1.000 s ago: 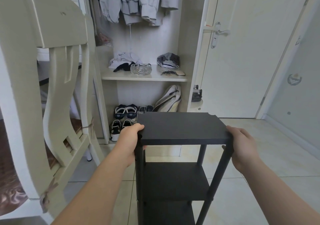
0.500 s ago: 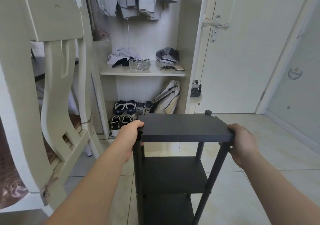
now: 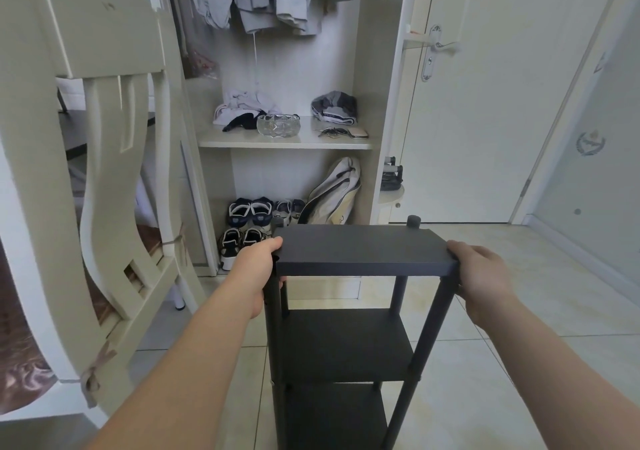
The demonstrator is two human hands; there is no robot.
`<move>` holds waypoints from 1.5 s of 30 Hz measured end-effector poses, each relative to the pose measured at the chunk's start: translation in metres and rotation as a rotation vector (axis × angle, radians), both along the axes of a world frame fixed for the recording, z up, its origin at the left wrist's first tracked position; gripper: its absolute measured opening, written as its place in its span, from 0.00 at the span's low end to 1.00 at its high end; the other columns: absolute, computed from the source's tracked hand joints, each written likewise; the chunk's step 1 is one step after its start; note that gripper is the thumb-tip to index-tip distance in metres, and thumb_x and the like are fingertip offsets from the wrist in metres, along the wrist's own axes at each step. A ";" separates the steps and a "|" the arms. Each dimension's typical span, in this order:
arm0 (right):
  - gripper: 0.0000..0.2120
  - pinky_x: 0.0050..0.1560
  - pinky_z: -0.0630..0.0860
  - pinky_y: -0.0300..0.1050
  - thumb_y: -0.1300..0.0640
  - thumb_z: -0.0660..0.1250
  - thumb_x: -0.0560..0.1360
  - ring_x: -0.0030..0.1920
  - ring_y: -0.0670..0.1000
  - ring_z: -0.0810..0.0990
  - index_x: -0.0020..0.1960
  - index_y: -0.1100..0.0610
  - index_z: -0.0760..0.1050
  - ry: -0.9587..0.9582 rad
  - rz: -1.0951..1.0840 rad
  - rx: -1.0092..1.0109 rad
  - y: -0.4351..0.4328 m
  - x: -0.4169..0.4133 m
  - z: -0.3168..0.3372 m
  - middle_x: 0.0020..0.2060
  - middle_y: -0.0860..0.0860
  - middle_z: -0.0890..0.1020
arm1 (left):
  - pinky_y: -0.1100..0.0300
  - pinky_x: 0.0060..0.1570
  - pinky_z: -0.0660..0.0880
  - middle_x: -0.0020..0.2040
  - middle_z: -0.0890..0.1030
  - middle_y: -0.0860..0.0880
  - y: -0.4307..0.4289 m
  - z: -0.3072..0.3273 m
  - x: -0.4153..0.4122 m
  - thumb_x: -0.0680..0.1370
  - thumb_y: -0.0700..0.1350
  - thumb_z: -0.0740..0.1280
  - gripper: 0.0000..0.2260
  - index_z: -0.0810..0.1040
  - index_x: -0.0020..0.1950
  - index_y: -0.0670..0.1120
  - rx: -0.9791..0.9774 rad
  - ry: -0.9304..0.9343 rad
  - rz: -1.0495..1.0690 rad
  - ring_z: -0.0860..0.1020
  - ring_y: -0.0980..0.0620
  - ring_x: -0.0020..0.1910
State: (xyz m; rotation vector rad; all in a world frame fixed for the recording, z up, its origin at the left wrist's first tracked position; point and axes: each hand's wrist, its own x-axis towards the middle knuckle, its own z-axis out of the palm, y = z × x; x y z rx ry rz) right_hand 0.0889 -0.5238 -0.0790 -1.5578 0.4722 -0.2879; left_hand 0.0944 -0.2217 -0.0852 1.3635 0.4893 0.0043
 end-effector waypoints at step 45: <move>0.14 0.56 0.78 0.57 0.52 0.69 0.80 0.45 0.56 0.74 0.56 0.63 0.78 0.087 0.084 0.004 -0.007 0.004 0.001 0.44 0.55 0.79 | 0.54 0.41 0.80 0.48 0.85 0.46 0.004 0.007 -0.003 0.79 0.53 0.70 0.11 0.79 0.56 0.48 -0.080 -0.039 -0.079 0.83 0.45 0.50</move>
